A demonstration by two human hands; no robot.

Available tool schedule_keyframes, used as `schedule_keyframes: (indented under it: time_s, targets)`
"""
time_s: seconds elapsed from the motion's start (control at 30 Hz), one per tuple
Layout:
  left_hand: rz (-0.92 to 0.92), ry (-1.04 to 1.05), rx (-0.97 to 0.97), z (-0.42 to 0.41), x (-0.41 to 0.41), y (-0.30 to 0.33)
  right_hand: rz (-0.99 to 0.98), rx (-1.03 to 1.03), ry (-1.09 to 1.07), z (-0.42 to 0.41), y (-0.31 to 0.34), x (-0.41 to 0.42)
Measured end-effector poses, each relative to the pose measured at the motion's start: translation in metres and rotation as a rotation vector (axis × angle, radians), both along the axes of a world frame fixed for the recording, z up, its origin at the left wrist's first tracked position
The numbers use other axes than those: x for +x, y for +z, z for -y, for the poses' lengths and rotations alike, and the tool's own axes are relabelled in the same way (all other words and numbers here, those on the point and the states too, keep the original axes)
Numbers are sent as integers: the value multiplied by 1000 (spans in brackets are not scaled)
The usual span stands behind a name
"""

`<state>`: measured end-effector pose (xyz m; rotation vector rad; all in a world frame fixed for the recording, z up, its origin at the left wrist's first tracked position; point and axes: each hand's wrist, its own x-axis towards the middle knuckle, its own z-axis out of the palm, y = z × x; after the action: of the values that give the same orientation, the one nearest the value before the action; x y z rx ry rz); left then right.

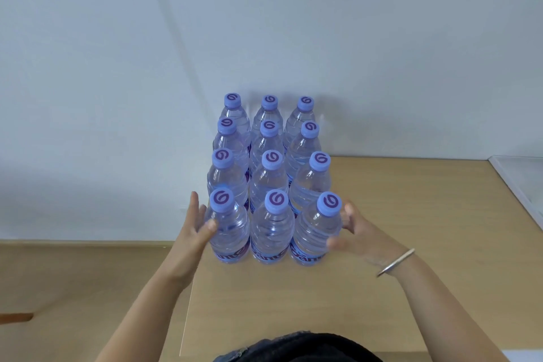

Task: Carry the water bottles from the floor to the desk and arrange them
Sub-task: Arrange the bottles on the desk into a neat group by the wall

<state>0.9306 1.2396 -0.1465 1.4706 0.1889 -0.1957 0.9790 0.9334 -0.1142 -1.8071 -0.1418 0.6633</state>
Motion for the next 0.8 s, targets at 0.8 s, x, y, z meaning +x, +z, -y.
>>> schedule_keyframes:
  time_s: [0.8]
  targets:
    - [-247,126,-109,-3,50,41,-198,290,-412,-32,5,45]
